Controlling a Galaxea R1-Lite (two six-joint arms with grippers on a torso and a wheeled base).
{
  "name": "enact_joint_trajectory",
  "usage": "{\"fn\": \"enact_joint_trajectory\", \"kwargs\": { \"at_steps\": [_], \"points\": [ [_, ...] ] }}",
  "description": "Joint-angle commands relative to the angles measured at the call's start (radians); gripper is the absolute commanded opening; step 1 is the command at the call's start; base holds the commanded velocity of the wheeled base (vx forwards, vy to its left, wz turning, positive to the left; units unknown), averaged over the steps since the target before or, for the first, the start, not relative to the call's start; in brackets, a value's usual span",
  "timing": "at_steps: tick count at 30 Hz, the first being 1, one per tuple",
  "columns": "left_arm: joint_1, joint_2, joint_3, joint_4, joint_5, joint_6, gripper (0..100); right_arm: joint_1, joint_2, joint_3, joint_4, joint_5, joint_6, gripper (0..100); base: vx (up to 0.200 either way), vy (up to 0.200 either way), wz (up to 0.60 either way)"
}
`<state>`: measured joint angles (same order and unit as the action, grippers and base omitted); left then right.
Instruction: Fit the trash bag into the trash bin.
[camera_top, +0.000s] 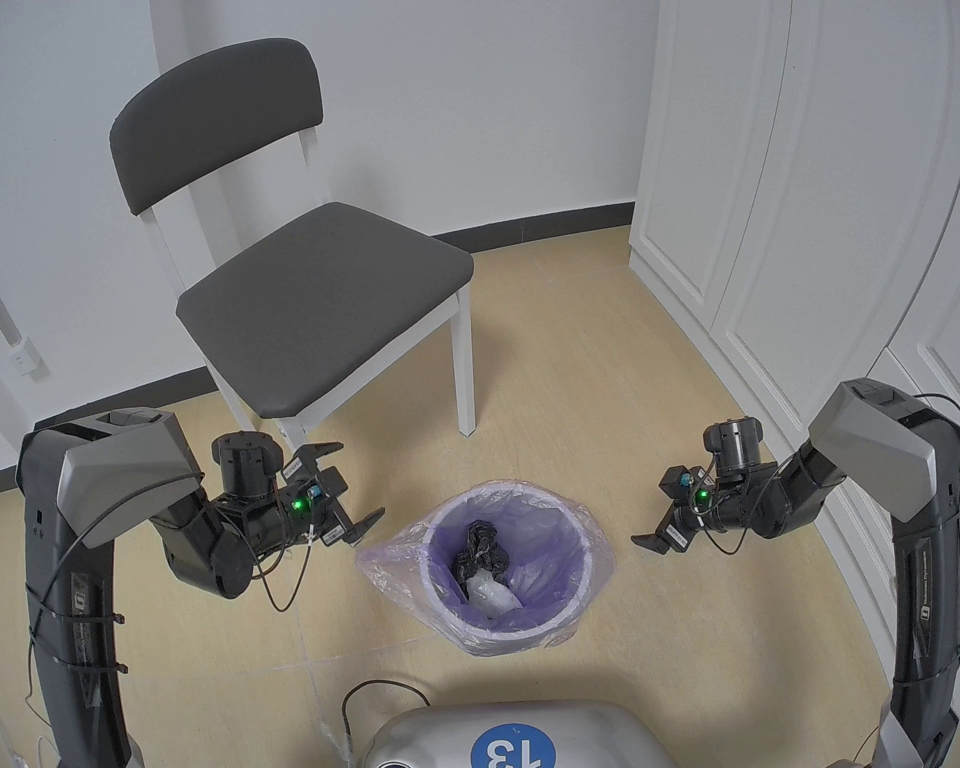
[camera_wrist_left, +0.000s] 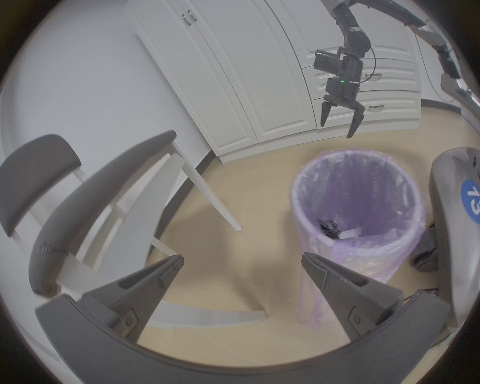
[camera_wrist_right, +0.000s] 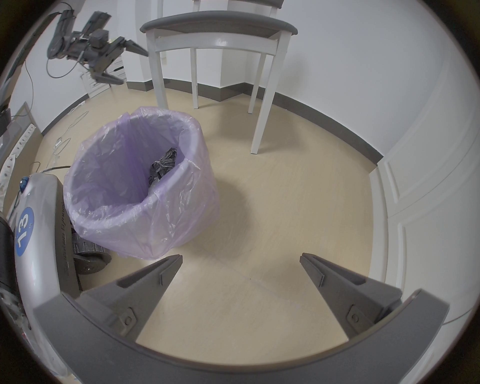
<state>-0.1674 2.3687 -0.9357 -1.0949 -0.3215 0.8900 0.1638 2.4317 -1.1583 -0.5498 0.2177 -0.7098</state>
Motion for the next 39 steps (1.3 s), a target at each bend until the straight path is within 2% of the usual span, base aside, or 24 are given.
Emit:
{"fn": "enact_joint_trajectory", "kwargs": {
  "at_steps": [1, 2, 5, 10, 12, 14, 17, 22, 31, 34, 36, 37, 39],
  "points": [
    [0.031, 0.053, -0.127, 0.093, -0.051, 0.047, 100, -0.032, -0.072, 0.108, -0.07, 0.006, 0.001, 100, 0.0, 0.0, 0.0],
    [0.042, 0.058, -0.169, 0.164, -0.091, 0.07, 100, -0.04, -0.083, 0.143, -0.102, 0.019, 0.001, 100, 0.0, 0.0, 0.0],
    [0.059, 0.072, -0.239, 0.268, -0.146, 0.135, 100, -0.05, -0.103, 0.213, -0.167, 0.054, 0.012, 100, 0.0, 0.0, 0.0],
    [0.083, 0.122, -0.367, 0.417, -0.202, 0.23, 100, -0.06, -0.108, 0.281, -0.275, 0.086, 0.027, 100, 0.0, 0.0, 0.0],
    [0.089, 0.133, -0.39, 0.446, -0.205, 0.248, 100, -0.061, -0.108, 0.287, -0.288, 0.092, 0.029, 100, 0.0, 0.0, 0.0],
    [0.106, 0.175, -0.477, 0.529, -0.225, 0.3, 100, -0.063, -0.109, 0.292, -0.295, 0.108, 0.03, 100, 0.0, 0.0, 0.0],
    [0.114, 0.216, -0.583, 0.63, -0.264, 0.33, 100, -0.063, -0.115, 0.293, -0.294, 0.109, 0.032, 100, 0.0, 0.0, 0.0],
    [0.109, 0.299, -0.735, 0.77, -0.324, 0.36, 100, -0.064, -0.115, 0.321, -0.297, 0.149, 0.032, 100, 0.0, 0.0, 0.0],
    [0.115, 0.351, -0.781, 0.771, -0.343, 0.365, 100, -0.064, -0.105, 0.304, -0.303, 0.152, 0.032, 100, 0.0, 0.0, 0.0],
    [0.128, 0.323, -0.759, 0.756, -0.375, 0.363, 100, -0.064, -0.106, 0.308, -0.303, 0.157, 0.032, 100, 0.0, 0.0, 0.0],
    [0.134, 0.299, -0.726, 0.736, -0.386, 0.363, 100, -0.066, -0.106, 0.307, -0.305, 0.166, 0.032, 100, 0.0, 0.0, 0.0],
    [0.135, 0.251, -0.638, 0.679, -0.392, 0.363, 100, -0.067, -0.105, 0.308, -0.308, 0.186, 0.032, 100, 0.0, 0.0, 0.0],
    [0.135, 0.208, -0.555, 0.638, -0.398, 0.363, 100, -0.067, -0.105, 0.315, -0.318, 0.187, 0.032, 100, 0.0, 0.0, 0.0]
  ]
}}
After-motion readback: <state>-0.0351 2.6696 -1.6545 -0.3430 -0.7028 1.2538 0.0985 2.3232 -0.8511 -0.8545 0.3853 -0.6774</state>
